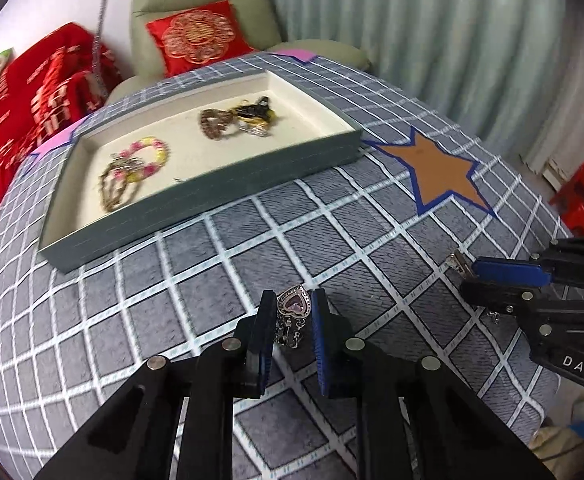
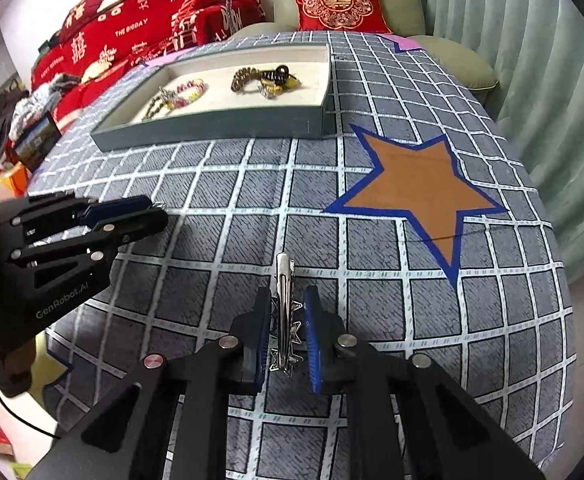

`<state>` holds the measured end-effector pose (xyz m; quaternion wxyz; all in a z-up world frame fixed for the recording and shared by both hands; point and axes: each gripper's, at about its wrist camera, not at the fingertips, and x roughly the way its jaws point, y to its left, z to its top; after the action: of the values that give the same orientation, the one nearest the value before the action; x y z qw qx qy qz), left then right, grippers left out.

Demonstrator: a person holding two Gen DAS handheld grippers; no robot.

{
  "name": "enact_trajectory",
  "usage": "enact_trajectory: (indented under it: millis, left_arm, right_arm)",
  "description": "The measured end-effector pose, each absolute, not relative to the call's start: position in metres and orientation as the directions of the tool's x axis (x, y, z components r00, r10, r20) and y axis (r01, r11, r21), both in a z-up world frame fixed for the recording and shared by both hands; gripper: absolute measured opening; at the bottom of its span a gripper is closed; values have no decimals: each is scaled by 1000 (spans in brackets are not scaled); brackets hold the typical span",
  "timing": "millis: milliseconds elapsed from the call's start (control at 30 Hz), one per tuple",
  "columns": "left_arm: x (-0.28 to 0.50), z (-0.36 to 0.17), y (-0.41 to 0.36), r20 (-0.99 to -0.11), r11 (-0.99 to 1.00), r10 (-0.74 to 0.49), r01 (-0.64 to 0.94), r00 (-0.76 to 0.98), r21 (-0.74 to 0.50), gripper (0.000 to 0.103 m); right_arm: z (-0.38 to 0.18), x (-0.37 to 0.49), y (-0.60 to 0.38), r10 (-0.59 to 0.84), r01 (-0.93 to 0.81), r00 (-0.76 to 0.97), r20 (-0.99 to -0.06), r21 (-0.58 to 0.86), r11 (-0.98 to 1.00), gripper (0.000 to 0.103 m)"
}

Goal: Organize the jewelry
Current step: 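Carry the hairpin and heart pendant into the tray and open both tools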

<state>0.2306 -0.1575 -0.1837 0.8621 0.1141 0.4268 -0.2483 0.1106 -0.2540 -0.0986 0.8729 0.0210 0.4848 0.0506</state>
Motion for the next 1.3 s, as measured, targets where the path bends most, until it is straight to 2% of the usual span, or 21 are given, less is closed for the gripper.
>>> enact_trajectory:
  millis: [33, 133, 167, 467, 500, 533, 567, 600, 633, 700, 733, 767, 833, 933, 1000, 1133, 1300]
  left_arm:
    - [232, -180, -153, -788, 859, -326, 511, 522, -17, 27]
    - [233, -169, -152, -767, 890, -312, 454, 561, -30, 27]
    - [233, -161, -149, -760, 899, -311, 437, 571, -40, 27]
    - [186, -103, -104, -711, 937, -288, 341, 641, -72, 27]
    - [179, -98, -98, -710, 939, -287, 337, 643, -75, 27]
    - [174, -92, -91, -709, 940, -286, 333, 644, -77, 27]
    - [166, -84, -80, -708, 940, -287, 331, 645, -79, 27]
    - [165, -84, -79, -709, 940, -287, 331, 645, -79, 27]
    - [158, -76, -71, -709, 940, -286, 331, 645, -79, 27]
    - [150, -68, -61, -710, 941, -285, 330, 644, -79, 27]
    - [150, -69, -61, -712, 942, -281, 327, 644, -75, 27]
    - [148, -68, -60, -712, 943, -276, 324, 646, -72, 27]
    - [146, -67, -58, -713, 946, -269, 317, 647, -69, 27]
    - [145, -66, -57, -719, 951, -254, 304, 647, -62, 27]
    - [144, -64, -55, -719, 953, -249, 296, 649, -62, 27]
    - [141, -56, -50, -709, 956, -246, 287, 661, -65, 27]
    - [145, -46, -46, -703, 960, -241, 271, 669, -71, 27]
  right_arm:
    - [-96, 110, -255, 119, -70, 529, -841, 97, 993, 14]
    - [-87, 112, -255, 147, -73, 537, -830, 128, 989, 12]
    - [-84, 112, -255, 156, -74, 540, -827, 138, 988, 7]
    - [-74, 121, -261, 207, -92, 544, -813, 187, 978, 8]
    - [-76, 121, -261, 207, -89, 536, -818, 189, 978, 10]
    - [-80, 123, -262, 210, -82, 524, -825, 196, 977, 25]
    - [-83, 123, -264, 216, -73, 518, -828, 209, 975, 48]
    - [-86, 122, -266, 232, -62, 515, -825, 234, 970, 57]
    - [-88, 122, -266, 245, -56, 512, -823, 253, 966, 60]
    - [-95, 124, -262, 243, -49, 491, -837, 252, 967, 59]
    - [-99, 125, -259, 234, -42, 484, -843, 245, 969, 55]
    - [-103, 127, -257, 223, -30, 476, -851, 237, 971, 44]
    - [-106, 129, -251, 200, -17, 479, -855, 218, 976, 36]
    - [-108, 134, -238, 99, -14, 492, -865, 106, 994, 18]
    - [-108, 135, -236, 88, -19, 493, -865, 90, 996, 18]
    - [-99, 131, -250, 166, -16, 525, -835, 185, 983, 18]
    - [-81, 133, -260, 203, -15, 548, -811, 233, 972, 18]
